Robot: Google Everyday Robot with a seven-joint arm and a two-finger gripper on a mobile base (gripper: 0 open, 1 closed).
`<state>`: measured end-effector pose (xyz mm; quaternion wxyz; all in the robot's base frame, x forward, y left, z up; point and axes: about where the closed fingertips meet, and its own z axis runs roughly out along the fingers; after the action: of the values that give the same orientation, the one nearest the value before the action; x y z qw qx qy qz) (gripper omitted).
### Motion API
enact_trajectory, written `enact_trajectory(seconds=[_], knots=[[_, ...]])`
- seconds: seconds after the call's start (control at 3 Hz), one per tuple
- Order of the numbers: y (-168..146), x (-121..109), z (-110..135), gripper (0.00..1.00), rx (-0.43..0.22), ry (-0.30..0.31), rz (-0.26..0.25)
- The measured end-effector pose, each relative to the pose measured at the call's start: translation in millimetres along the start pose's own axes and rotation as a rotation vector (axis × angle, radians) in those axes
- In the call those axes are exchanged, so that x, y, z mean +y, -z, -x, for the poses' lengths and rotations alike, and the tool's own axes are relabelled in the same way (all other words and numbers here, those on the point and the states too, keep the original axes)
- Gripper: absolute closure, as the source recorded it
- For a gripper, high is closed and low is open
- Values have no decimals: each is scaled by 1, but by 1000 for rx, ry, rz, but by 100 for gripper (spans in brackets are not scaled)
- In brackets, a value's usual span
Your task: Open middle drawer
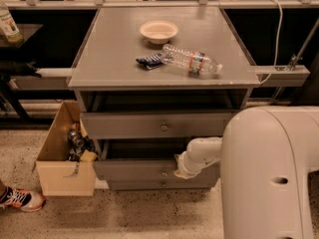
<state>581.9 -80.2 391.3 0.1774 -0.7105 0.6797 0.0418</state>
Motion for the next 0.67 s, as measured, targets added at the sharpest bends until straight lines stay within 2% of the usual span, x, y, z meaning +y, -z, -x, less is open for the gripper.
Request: enact_trajectory(seconds=[0.33,0.67], knots=[[7,-2,2,100,0,0,0],[10,-2,3,100,0,0,0]])
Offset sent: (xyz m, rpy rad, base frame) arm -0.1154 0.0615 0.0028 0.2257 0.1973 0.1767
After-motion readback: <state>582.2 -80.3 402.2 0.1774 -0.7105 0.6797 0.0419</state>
